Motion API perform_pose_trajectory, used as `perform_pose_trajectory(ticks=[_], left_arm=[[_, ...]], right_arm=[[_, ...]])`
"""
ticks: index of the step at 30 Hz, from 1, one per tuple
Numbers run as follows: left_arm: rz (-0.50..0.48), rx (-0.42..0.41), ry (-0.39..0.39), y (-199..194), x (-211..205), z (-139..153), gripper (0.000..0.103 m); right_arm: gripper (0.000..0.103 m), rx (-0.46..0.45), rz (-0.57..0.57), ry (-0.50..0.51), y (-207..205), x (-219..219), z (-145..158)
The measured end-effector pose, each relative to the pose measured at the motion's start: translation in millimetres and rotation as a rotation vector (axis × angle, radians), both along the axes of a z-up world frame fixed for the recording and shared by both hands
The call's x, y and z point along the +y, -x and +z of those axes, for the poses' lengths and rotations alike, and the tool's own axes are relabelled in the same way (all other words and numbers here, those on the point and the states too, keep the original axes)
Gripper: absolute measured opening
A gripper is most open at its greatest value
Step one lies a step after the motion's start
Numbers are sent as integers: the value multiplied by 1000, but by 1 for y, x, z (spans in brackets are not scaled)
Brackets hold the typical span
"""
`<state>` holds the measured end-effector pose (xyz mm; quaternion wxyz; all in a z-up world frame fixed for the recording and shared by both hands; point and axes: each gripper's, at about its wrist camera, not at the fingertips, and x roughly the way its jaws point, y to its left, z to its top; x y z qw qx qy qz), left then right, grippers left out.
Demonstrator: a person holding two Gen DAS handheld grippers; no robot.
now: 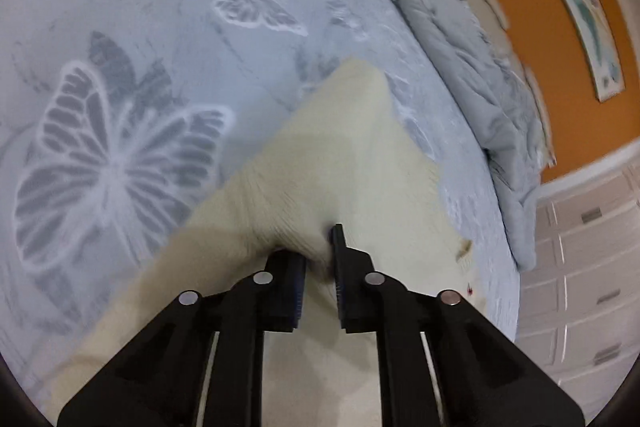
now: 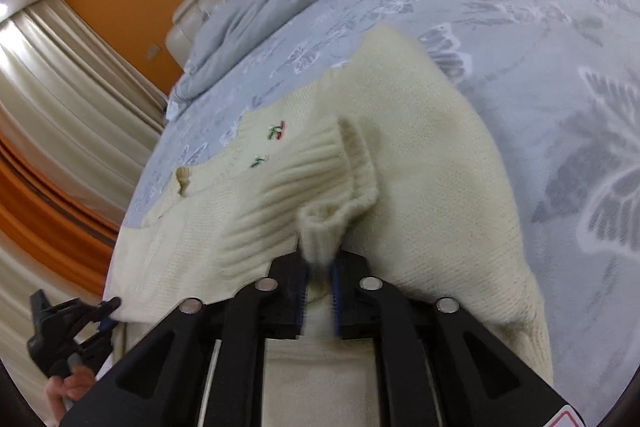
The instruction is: Fold small clothes
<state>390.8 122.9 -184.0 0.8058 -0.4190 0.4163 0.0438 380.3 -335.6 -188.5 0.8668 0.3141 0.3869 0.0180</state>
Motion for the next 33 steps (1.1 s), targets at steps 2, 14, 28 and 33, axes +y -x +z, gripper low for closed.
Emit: perform_pose_trajectory(ticks=[2, 14, 28, 33], left_arm=[[-3, 19, -59, -2, 8, 4, 10], [-33, -158, -215, 22, 12, -23, 10], [-44, -200, -241, 19, 9, -25, 11], [-162, -107, -321, 24, 4, -1, 24]], right_arm=[[8, -90, 6, -53, 13, 3, 30], [20, -101, -105, 86, 37, 28, 70], [0, 144, -21, 163, 29, 32, 16], [26, 137, 0, 295, 116, 36, 64]])
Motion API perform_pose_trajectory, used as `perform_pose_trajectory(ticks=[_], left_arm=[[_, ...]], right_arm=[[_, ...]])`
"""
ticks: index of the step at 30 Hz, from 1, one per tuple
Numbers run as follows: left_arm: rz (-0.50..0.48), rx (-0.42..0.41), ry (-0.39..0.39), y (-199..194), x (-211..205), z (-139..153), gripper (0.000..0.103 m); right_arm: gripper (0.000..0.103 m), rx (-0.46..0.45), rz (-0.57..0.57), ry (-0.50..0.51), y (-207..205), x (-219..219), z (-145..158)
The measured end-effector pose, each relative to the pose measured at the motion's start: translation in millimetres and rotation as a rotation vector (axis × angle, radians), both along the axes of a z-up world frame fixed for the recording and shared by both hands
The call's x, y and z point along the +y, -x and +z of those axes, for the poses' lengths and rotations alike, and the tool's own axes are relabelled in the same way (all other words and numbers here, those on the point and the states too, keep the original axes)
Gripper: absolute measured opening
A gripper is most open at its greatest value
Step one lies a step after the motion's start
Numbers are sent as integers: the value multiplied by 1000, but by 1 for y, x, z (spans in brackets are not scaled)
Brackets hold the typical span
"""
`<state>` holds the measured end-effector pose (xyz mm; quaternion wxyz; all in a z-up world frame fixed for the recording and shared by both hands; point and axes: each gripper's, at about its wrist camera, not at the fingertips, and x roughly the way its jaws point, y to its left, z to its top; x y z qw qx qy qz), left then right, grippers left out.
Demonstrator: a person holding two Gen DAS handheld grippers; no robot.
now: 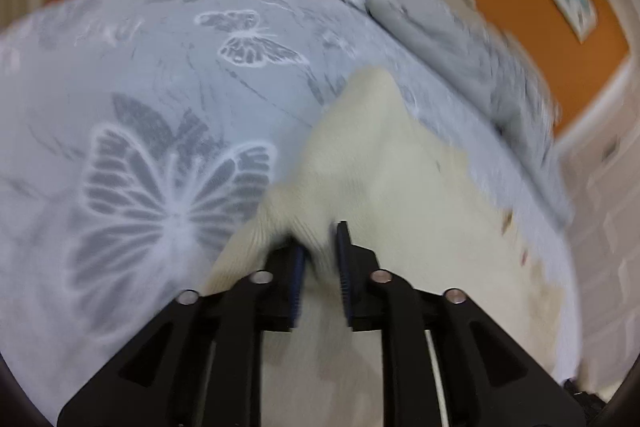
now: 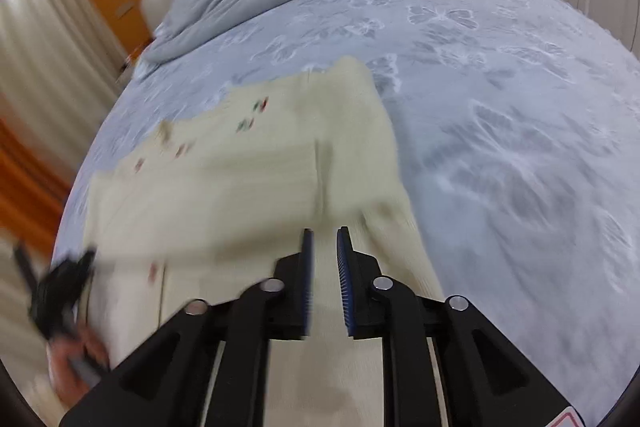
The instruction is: Fold small clothes
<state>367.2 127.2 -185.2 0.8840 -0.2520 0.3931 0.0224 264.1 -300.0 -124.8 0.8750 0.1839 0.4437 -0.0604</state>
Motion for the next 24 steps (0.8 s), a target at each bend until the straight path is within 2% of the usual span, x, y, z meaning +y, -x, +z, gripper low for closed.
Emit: perform_pose_trajectory(ticks=[2, 4, 8, 10, 13, 17, 21, 24], left_arm=[[-90, 16, -96, 30, -4, 22, 63], [-140, 56, -173, 63, -4, 36, 88], [-217, 146, -353, 120, -7, 48, 88], [-229, 199, -396, 144, -8, 51, 88], [-223, 243, -394, 166, -8, 54, 88], [-217, 261, -386, 186, -10, 57, 88], [-217, 307, -379, 190, -14, 47, 88], [-209, 341, -371, 193, -17, 39, 88]], right_arm=[[35, 39, 1, 32, 51, -7, 0], [37, 111, -17, 38, 98, -19, -11], [39, 217, -68, -39, 162, -36, -30], [42, 230, -71, -75, 183, -34, -32], [43, 242, -55, -92, 196, -26, -34], [47, 243, -9, -91, 198, -10, -38], [56, 245, 6, -81, 198, 1, -44], [58, 234, 8, -67, 195, 6, -43]])
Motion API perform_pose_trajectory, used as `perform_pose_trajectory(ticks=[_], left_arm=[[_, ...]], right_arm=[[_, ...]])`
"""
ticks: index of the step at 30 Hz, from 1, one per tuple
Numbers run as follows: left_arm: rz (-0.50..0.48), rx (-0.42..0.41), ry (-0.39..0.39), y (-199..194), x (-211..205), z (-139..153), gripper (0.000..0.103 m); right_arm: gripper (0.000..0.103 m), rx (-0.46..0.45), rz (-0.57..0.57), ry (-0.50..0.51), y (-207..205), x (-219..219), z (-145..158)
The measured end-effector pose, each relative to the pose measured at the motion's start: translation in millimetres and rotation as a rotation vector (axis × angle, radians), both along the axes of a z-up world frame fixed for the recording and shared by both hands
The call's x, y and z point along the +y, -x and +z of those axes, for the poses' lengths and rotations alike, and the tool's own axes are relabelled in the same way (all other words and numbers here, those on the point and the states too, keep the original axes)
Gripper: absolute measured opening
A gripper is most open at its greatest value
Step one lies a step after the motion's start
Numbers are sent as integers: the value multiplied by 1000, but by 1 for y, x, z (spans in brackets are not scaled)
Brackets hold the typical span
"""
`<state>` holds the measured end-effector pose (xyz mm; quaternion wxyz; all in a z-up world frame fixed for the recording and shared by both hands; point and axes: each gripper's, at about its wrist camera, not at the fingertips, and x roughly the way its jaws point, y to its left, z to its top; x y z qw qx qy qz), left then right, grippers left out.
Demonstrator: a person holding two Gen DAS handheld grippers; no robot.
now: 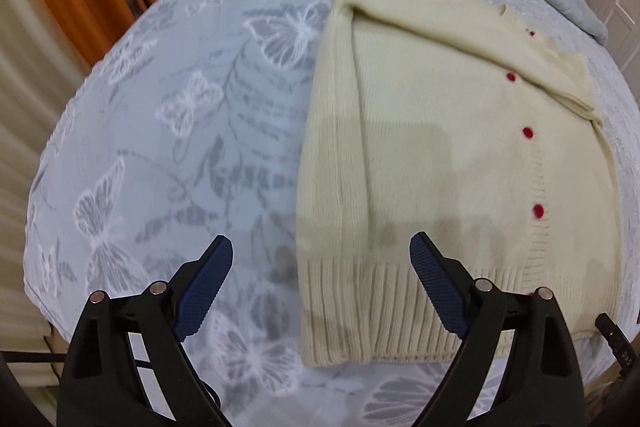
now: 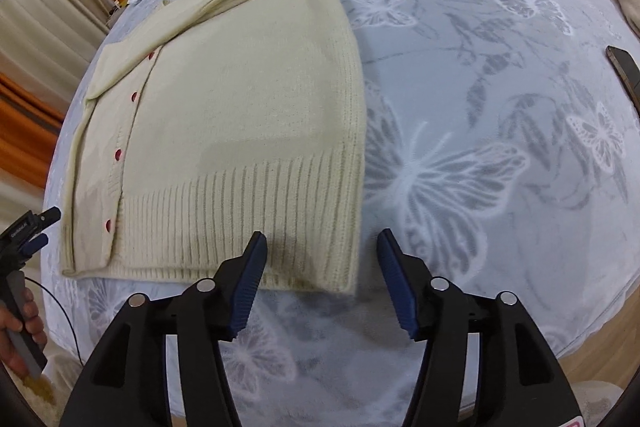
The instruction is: Fold small clothes
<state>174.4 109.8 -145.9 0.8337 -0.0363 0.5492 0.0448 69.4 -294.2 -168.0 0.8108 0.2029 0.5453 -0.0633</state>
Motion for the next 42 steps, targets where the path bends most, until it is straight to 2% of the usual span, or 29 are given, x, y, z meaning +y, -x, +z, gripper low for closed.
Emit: perform_pose_trajectory(ticks=[4, 8, 9, 10, 12, 13, 14, 15, 16, 20, 24, 29, 33, 37, 42], left_arm=[[0, 29, 11, 3, -4, -9, 90], [38, 147, 111, 0, 5, -38, 92], [61, 156, 149, 1, 10, -44, 93], [74, 129, 173, 3, 14, -44, 94], [84, 118, 197, 6, 18, -43, 91], [96, 115, 193, 7, 21, -41, 81], [110, 108, 191, 9, 25, -38, 61], [111, 99, 225, 10, 30, -36, 47], [110, 101, 295, 12, 36, -34, 18], [150, 88, 396, 21, 53, -17, 15], [125, 28, 445, 37, 58, 18, 14], [95, 4, 502, 58, 63, 54, 14], [46, -8, 521, 98, 66, 79, 14], [0, -19, 476, 163, 76, 100, 14], [-25, 26, 433, 242, 80, 114, 13]], right_arm=[[62, -13, -17, -40, -3, -4, -3], [66, -29, -59, -103, -7, -9, -4], [67, -33, -71, -119, -6, -10, -5], [67, -38, -85, -136, -5, -12, -5], [67, -48, -126, -186, -4, -17, -7], [63, -51, -140, -202, -4, -19, -7], [38, -59, -151, -228, -4, -21, -7], [9, -47, -149, -265, -6, -22, -10], [10, -25, -155, -302, -7, -22, -13], [8, -80, -149, -276, -5, -18, 7], [8, -181, -140, -287, 7, -21, 48], [7, -225, -84, -257, 28, -22, 89], [7, -212, -25, -234, 62, -18, 106], [7, -162, 54, -215, 121, -12, 116], [7, -87, 176, -224, 190, 7, 121]])
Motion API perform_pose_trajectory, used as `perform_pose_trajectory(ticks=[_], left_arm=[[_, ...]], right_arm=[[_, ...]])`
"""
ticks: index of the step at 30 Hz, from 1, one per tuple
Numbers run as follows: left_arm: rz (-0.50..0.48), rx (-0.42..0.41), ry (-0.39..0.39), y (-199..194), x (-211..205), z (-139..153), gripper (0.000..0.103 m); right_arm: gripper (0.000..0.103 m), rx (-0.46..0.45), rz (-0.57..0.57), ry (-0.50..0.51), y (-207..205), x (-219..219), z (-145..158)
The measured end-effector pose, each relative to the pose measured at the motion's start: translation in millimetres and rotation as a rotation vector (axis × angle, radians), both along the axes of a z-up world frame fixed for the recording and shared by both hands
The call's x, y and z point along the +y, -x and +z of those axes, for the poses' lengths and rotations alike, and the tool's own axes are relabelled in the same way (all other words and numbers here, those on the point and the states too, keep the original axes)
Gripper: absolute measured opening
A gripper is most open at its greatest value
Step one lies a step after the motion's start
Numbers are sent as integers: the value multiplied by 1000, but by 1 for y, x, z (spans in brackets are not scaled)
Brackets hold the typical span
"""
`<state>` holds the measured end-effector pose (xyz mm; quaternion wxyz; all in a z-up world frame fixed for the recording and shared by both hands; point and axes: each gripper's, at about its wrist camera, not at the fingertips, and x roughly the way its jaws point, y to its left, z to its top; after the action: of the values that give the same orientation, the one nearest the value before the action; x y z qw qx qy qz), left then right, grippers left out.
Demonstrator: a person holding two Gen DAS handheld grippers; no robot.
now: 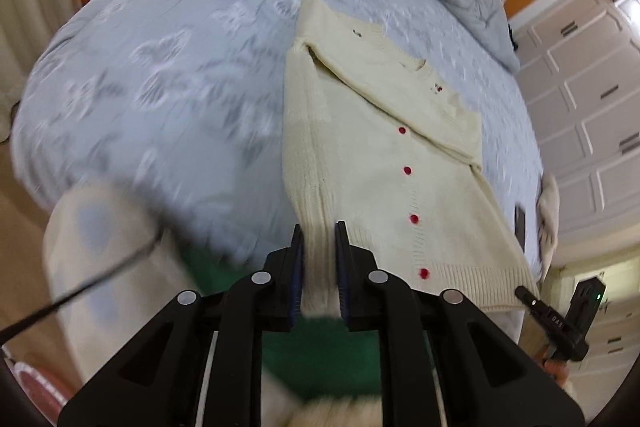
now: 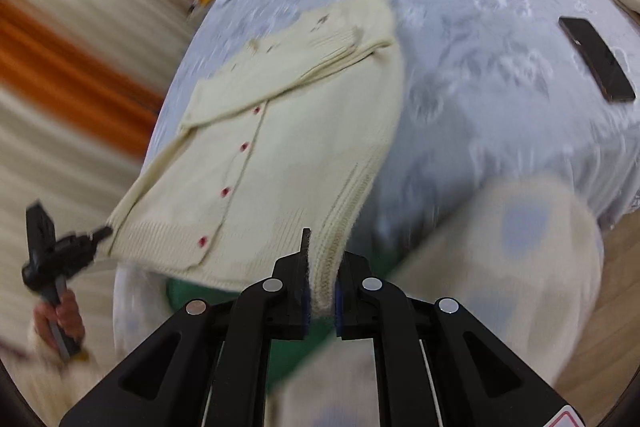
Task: Fold small clothes
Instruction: 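Lift the hem and fold it toward the collar with both grippers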
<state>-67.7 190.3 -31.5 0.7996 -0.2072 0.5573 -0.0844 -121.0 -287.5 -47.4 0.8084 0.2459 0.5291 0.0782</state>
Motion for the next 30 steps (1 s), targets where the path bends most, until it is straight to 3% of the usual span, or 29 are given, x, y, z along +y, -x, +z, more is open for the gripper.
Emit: perform_pose_trajectory(ticks=[3, 4, 5, 8, 10, 12, 14, 16, 19, 23, 25, 26, 27, 28, 30], left_arm=[[-11, 29, -5, 39, 0, 9, 11], [-8, 25, -3, 50, -2, 17, 0], [-7, 11, 2, 56, -2, 23, 0], [-39, -71, -83, 50, -13, 38, 0], [-34, -35, -92, 36, -15, 23, 0], [-30, 77, -65, 20, -18, -8, 8], [-24, 168, -94, 11, -21, -36, 50], [-7, 209, -127, 10, -24, -54, 67], [-23, 290, -154, 9, -31, -79, 78], [-102, 326, -268, 11, -54, -104, 81], [-145, 339, -276, 11, -64, -109, 82], [-165, 348, -273, 11, -67, -113, 76], [-182, 359, -272, 11, -69, -118, 65], [-185, 380, -280, 11, -69, -123, 43], [-131, 378, -253, 11, -57, -125, 27]], right_arm=[[7, 24, 64, -31, 35, 11, 9], [7, 20, 72, -44, 43, 13, 16], [7, 10, 73, -45, 45, 13, 22], [7, -34, 69, -54, 37, 14, 35], [7, -48, 64, -41, 26, 14, 30], [7, -26, 58, -19, 20, 16, 23], [7, -10, 65, -10, 23, 18, 16], [8, 5, 71, 11, 29, 19, 11], [8, 34, 53, 13, 38, 18, 1], [8, 37, 18, -3, 37, 14, -4], [8, 35, 15, -7, 36, 14, -5], [8, 36, 16, -6, 36, 15, -6], [8, 40, 15, -10, 36, 14, -8], [8, 44, 12, -18, 37, 14, -10], [8, 49, -5, -33, 38, 11, -13]])
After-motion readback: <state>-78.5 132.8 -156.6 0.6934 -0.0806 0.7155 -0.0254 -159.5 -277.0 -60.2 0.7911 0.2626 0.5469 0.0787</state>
